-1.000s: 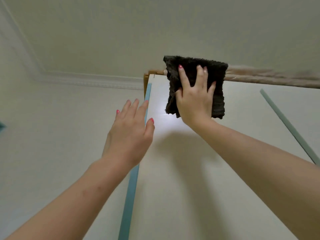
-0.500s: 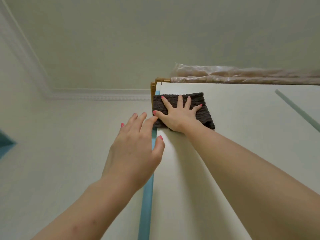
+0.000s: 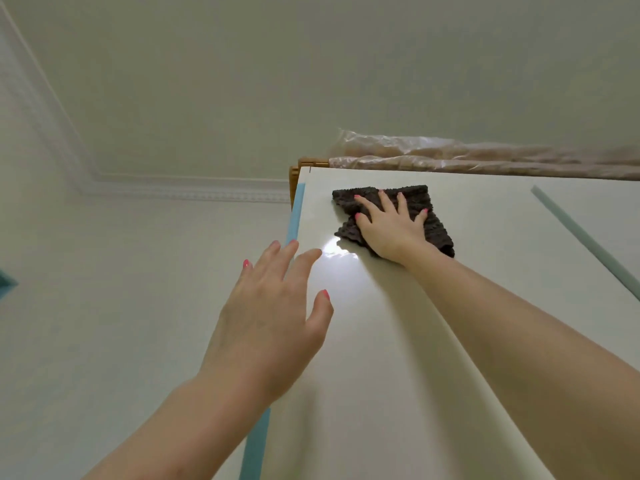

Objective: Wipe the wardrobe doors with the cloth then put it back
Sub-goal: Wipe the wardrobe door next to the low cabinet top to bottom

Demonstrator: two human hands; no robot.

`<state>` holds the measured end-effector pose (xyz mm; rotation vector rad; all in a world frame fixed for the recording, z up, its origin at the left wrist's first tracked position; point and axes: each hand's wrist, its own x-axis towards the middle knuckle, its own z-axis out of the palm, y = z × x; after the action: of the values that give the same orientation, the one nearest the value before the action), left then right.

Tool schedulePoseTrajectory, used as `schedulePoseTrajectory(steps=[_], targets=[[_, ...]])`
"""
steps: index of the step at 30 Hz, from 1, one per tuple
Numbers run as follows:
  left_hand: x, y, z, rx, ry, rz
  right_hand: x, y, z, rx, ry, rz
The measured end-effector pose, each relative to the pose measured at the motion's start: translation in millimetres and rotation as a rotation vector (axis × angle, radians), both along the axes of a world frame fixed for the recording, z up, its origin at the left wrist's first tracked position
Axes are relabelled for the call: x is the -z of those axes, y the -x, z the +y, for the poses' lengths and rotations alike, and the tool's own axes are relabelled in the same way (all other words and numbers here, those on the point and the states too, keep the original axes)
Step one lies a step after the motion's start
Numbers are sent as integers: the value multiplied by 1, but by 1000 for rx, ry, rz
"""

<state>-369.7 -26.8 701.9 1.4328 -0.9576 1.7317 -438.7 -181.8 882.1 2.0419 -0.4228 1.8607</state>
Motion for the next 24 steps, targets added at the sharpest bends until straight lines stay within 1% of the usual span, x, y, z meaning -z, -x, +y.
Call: schedulePoseTrajectory(steps=[2, 5, 9, 12, 14, 16, 19, 21, 24], targets=[[1, 3, 0, 31, 18, 29, 16, 2, -1, 9, 31, 55], [3, 9, -4, 49, 16, 56, 44, 6, -9, 1, 138, 152], [11, 20, -15, 51, 3, 22, 74, 21, -25, 15, 231, 235], [18, 25, -20, 48, -10, -1, 81, 25, -31, 23, 247, 252], [19, 25, -21, 41, -16, 8, 69, 23, -31, 34, 268, 226], [21, 24, -24, 28, -24, 24, 43, 24, -31, 58, 214, 201], [25, 26, -26, 2, -57, 16, 12, 25, -30, 2, 49, 105], [29, 26, -23, -10, -61, -5, 15, 19, -26, -3, 34, 63], [33, 28, -26, 20, -37, -1, 51, 21, -31, 15, 94, 114]])
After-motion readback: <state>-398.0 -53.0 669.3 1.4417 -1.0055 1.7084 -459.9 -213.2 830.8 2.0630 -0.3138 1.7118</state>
